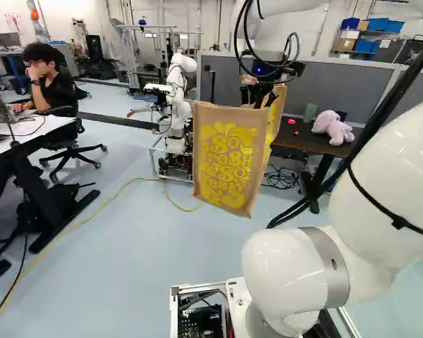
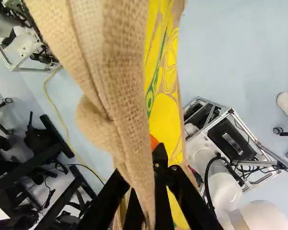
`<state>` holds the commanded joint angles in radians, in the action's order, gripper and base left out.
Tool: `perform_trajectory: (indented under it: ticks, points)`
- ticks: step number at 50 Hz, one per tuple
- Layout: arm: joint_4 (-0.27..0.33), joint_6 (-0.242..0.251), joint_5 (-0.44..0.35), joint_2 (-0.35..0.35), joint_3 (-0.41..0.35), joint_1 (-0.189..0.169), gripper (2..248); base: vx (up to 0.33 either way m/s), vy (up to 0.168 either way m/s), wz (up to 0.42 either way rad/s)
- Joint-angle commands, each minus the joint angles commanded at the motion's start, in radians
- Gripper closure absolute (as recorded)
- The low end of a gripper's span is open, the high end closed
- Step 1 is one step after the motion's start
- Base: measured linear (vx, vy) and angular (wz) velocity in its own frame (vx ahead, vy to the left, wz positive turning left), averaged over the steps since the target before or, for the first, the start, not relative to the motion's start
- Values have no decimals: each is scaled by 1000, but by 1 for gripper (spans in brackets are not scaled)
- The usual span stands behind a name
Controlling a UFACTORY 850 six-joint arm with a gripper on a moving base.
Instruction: Pick up the bag on the ground and place it on the table
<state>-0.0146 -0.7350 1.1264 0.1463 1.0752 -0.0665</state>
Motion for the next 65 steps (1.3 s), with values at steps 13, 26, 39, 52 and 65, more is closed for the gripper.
perform_trajectory:
  ticks: [13, 26, 39, 52, 65]
  points:
    - [0, 0, 0, 0, 0, 0, 229, 195, -117, -193]
    - [0, 0, 0, 0, 0, 0, 229, 205, -117, -198]
    - [0, 0, 0, 0, 0, 0, 229, 229, -74, -124]
    - [0, 0, 0, 0, 0, 0, 229, 266, -11, -10]
    - [0, 0, 0, 0, 0, 0, 229, 272, 3, -11]
